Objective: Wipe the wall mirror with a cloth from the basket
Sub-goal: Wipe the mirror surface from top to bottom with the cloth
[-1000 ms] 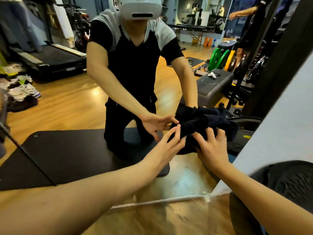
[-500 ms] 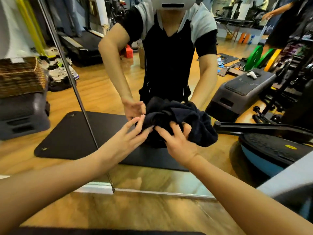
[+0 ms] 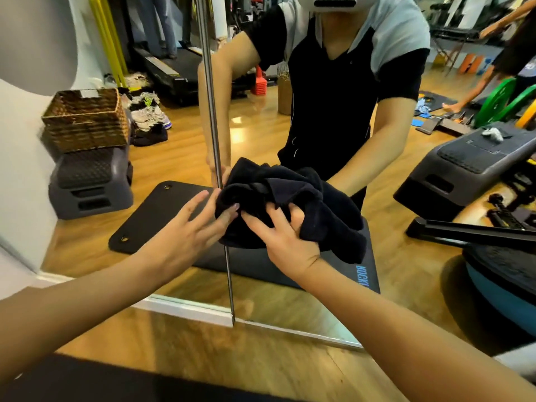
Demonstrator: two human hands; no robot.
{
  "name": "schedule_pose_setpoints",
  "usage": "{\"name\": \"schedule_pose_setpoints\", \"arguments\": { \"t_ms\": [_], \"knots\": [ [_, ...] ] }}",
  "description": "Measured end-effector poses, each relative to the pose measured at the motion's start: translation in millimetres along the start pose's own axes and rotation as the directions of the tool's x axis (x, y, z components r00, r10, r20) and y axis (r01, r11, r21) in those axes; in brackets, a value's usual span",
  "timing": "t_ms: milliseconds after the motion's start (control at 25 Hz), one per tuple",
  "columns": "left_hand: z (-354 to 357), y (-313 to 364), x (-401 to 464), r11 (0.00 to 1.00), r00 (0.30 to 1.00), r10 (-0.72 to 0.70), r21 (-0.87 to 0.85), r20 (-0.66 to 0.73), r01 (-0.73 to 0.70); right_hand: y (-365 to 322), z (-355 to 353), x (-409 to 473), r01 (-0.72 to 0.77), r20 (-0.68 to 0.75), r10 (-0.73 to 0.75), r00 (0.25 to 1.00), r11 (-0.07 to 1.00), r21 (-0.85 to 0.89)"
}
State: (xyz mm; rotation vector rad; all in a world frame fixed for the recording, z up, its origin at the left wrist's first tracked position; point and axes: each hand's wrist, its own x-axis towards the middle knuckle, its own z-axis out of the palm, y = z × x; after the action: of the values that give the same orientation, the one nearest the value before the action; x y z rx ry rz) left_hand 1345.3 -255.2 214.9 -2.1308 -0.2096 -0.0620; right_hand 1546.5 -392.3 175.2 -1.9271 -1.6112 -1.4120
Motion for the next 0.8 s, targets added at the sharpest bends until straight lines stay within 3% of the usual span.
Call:
{"name": "schedule_pose_setpoints", "arguments": {
  "t_ms": [280,440,600,800],
  "knots": [
    [35.1,42.8,-1.0,0.971,0.965,-0.124,-0.23,-0.231,0.07,-4.5,2.3,-4.7,0.134,-0.011,-0.135,0.991,0.99,-0.035],
    [54.3,85.4,-10.3,0.943,0.968,-0.133,-0.327,-0.211,0.058,-25.0,25.4,-43.9,0.184,0.04,-0.183,0.982,0.983,-0.022],
    [70.9,132.5,-14.7,0.909,0.963,-0.189,-0.406,-0.194,0.097,-43.9,51.2,-85.4,0.126,0.044,-0.129,0.991,0.99,0.063],
    [89.5,189.2,-20.3,0.889,0.982,-0.148,-0.45,-0.116,0.081,-62.1,75.9,-147.5,0.161,0.133,-0.169,0.977,0.984,0.072]
  ]
}}
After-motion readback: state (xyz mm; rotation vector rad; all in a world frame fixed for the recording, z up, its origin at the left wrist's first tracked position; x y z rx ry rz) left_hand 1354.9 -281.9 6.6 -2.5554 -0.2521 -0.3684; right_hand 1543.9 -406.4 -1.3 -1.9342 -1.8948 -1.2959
